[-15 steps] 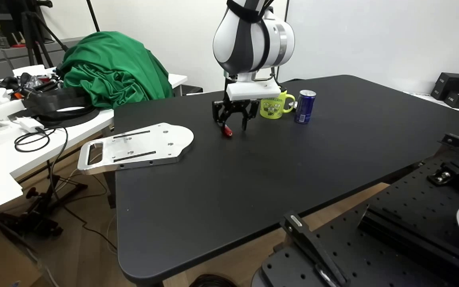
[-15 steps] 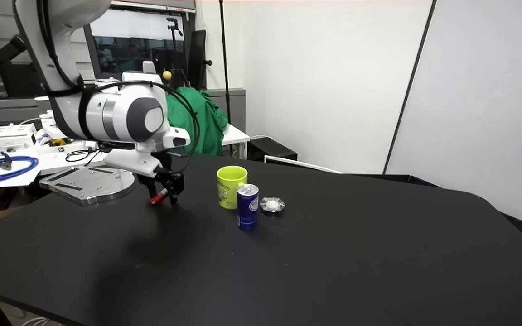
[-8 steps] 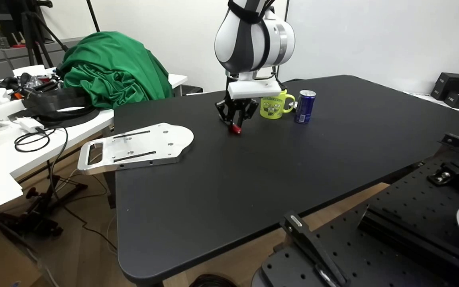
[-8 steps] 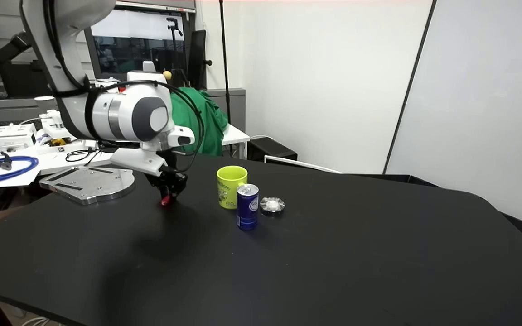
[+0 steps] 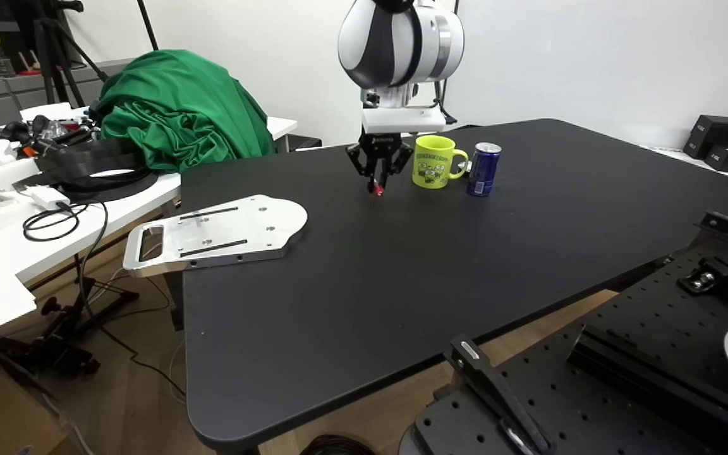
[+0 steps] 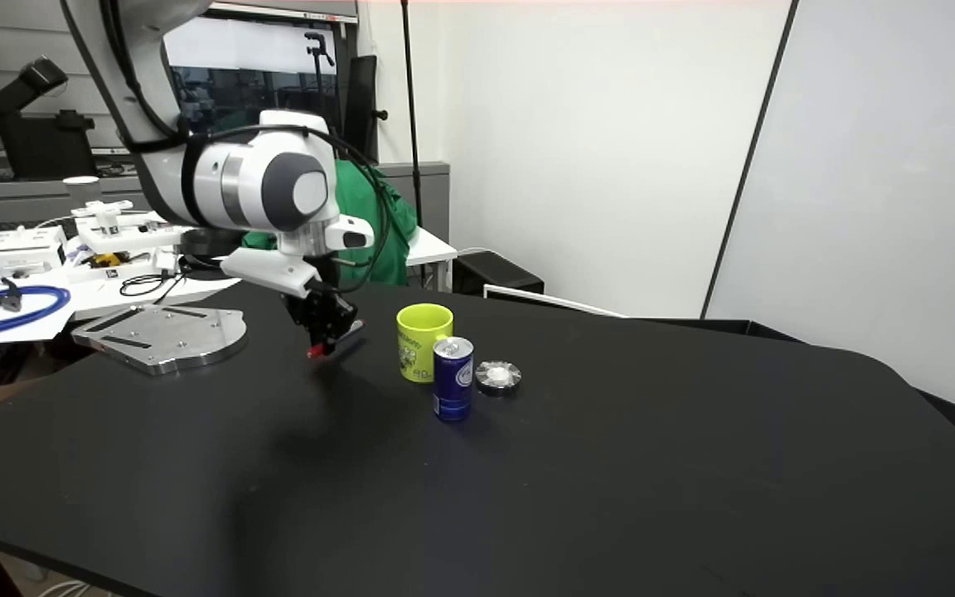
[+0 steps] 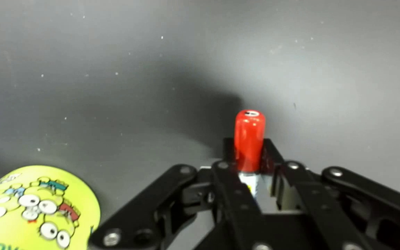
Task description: Put the red and grey marker inside the yellow mug
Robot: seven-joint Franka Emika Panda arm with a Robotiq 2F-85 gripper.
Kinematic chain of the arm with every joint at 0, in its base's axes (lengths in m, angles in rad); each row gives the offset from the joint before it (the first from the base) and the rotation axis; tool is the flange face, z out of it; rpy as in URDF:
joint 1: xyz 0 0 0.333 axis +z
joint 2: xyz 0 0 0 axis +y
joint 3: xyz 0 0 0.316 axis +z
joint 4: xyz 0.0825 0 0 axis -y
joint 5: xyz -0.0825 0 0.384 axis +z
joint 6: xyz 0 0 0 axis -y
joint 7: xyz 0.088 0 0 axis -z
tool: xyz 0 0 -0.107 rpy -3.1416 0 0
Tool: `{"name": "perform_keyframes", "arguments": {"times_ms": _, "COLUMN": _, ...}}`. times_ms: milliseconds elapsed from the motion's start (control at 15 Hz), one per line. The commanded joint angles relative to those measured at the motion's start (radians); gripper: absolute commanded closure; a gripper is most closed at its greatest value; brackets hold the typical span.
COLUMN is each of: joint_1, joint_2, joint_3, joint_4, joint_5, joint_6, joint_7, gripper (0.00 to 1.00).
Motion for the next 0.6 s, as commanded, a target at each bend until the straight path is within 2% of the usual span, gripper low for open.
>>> {"name": "perform_keyframes", "arguments": {"times_ms": 0, "joint_1": -0.048, "joint_2": -0.101, "joint_3": 0.003, "joint_4": 0.079, "joint_5": 0.043, "joint_6": -0.208, "joint_7": 0.05, "gripper": 0.94}}
{"name": "perform_keyframes", "arguments": {"times_ms": 267, "joint_1": -0.109, "joint_2": -0.154, "joint_3": -0.03, "joint_4": 0.242, "joint_5": 0.069, "joint_6": -0.516, "joint_7": 0.135, "gripper": 0.94}}
{"name": "perform_keyframes", "arguments": {"times_ms": 533, "joint_1": -0.19, "joint_2": -0.095, "joint_3": -0.079, "joint_4": 0.437, "joint_5": 0.062, "joint_6": -0.797, "joint_7": 0.199, "gripper": 0.94}}
